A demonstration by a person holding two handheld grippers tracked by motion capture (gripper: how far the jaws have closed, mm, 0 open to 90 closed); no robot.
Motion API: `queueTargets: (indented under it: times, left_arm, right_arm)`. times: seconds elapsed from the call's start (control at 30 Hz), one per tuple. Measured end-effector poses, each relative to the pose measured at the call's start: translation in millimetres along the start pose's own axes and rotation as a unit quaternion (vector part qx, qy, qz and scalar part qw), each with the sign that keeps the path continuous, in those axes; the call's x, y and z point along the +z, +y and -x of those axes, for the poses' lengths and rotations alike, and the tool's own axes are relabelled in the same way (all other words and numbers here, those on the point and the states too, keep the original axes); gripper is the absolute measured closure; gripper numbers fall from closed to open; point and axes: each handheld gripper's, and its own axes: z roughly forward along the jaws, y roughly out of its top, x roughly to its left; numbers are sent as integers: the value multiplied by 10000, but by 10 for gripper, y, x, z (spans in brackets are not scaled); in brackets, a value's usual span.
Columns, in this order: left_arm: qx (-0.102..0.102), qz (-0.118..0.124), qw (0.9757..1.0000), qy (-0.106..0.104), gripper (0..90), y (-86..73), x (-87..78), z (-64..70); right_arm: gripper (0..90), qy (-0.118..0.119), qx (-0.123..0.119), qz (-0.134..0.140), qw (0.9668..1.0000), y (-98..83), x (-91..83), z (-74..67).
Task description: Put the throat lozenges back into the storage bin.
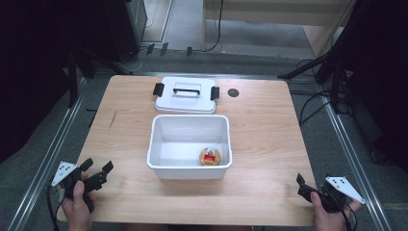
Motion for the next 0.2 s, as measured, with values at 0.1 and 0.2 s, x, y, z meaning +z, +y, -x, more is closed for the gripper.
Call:
queueTargets:
  times: [0.1, 0.2]
  left_arm:
    - [23, -5, 10000, 21, 141, -2, -4, 9]
    - [30, -1, 10000, 39, 141, -5, -4, 16]
  right_arm:
    - [3, 57, 3, -66, 10000, 4, 9, 2]
    - [3, 200, 161, -129, 9996, 5, 14, 36]
